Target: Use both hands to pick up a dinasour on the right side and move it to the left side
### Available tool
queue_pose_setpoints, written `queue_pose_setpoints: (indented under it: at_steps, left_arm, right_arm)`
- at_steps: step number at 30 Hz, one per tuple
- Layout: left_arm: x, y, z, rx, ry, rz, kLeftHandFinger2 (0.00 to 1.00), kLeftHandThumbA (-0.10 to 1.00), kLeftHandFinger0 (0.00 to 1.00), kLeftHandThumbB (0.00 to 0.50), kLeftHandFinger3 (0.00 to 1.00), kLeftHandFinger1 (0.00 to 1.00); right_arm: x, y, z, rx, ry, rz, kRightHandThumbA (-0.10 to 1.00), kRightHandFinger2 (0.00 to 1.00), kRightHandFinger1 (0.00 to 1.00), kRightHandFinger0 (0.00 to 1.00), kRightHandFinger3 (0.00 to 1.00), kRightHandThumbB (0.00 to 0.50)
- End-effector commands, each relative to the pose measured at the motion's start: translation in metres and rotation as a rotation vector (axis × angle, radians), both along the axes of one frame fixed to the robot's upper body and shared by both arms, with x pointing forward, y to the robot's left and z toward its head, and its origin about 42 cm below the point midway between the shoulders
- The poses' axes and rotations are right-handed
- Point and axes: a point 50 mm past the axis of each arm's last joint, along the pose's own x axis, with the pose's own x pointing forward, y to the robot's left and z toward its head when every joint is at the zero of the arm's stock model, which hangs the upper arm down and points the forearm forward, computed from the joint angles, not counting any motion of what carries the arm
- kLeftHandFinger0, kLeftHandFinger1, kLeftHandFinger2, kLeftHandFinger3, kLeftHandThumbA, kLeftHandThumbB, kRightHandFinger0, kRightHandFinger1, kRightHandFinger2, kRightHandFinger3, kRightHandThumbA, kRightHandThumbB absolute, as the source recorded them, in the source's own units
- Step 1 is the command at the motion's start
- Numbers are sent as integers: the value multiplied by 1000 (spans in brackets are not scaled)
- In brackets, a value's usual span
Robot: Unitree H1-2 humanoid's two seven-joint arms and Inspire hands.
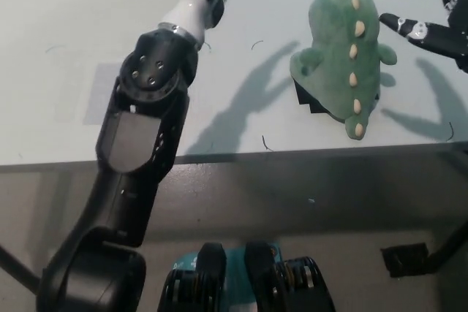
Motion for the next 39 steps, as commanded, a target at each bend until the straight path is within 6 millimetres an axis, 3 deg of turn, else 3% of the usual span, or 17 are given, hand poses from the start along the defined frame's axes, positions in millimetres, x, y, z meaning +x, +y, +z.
queue_pose_setpoints:
  at_steps: [1, 5, 6, 8, 14, 15, 16, 19, 21, 23, 25, 26, 27, 28, 32, 33, 39]
  left_arm:
    - [5, -18, 28, -12, -90, 15, 1000, 1000, 1000, 342, 1000, 1000]
    - [12, -23, 21, 1, -59, 31, 1000, 1000, 1000, 356, 1000, 1000]
    - [15, -26, 15, 12, -43, 28, 1000, 1000, 1000, 353, 1000, 1000]
    - [19, -30, 8, 12, -23, 22, 1000, 1000, 1000, 330, 1000, 1000]
    - [25, -34, -3, 48, -1, 20, 1000, 1000, 981, 295, 1000, 1000]
    - [27, -36, -18, 110, 34, 30, 1000, 1000, 1000, 327, 1000, 1000]
    - [28, -35, -18, 112, 33, 33, 1000, 1000, 1000, 335, 1000, 1000]
    - [30, -35, -45, 182, 104, 34, 1000, 1000, 1000, 395, 1000, 1000]
    - [31, -34, -69, 234, 159, 49, 1000, 1000, 1000, 306, 1000, 1000]
    - [32, -33, -81, 254, 182, 60, 1000, 1000, 1000, 280, 1000, 1000]
    - [33, -32, -89, 290, 219, 77, 1000, 1000, 1000, 301, 1000, 1000]
    - [33, -32, -93, 298, 233, 84, 1000, 1000, 1000, 316, 1000, 1000]
    - [35, -32, -90, 304, 234, 87, 1000, 1000, 1000, 316, 1000, 1000]
    - [34, -30, -101, 314, 279, 102, 1000, 1000, 1000, 373, 1000, 1000]
    - [34, -29, -110, 260, 347, 104, 1000, 1000, 1000, 391, 1000, 1000]
    - [33, -28, -115, 260, 370, 111, 1000, 1000, 1000, 415, 1000, 1000]
    - [33, -28, -123, 254, 417, 116, 1000, 1000, 1000, 453, 1000, 1000]
  right_arm:
    - [13, -4, 30, -15, -109, -25, 1000, 1000, 1000, 1000, 1000, 29]
    - [21, -3, 25, -11, -89, -38, 1000, 1000, 1000, 1000, 1000, 46]
    - [24, -4, 19, -10, -66, -50, 1000, 1000, 1000, 1000, 1000, 83]
    - [29, -6, 11, 8, -31, -44, 1000, 1000, 1000, 1000, 1000, 103]
    - [40, -10, 1, 23, 9, -60, 1000, 1000, 1000, 1000, 1000, 76]
    - [48, -10, -8, 10, 42, -75, 1000, 1000, 1000, 1000, 1000, 117]
    - [50, -9, -7, 9, 42, -72, 1000, 1000, 1000, 1000, 1000, 122]
    - [60, -9, -22, 4, 118, -73, 1000, 1000, 1000, 1000, 1000, 104]
    - [70, -9, -36, 1, 176, -92, 1000, 1000, 1000, 1000, 1000, 96]
    - [74, -7, -42, 4, 198, -94, 1000, 1000, 1000, 1000, 1000, 94]
    - [78, -2, -49, 34, 217, -72, 1000, 1000, 1000, 1000, 1000, 126]
    - [78, 0, -52, 41, 216, -64, 1000, 1000, 1000, 1000, 1000, 174]
    - [79, 0, -51, 46, 211, -63, 1000, 1000, 1000, 1000, 1000, 191]
    - [80, 6, -59, 49, 236, -39, 1000, 1000, 1000, 1000, 1000, 323]
    - [81, 9, -67, 51, 253, -39, 1000, 1000, 1000, 1000, 1000, 361]
    - [80, 11, -70, 66, 259, -36, 1000, 1000, 1000, 1000, 1000, 380]
    - [78, 16, -75, 76, 284, -32, 1000, 1000, 1000, 1000, 1000, 358]
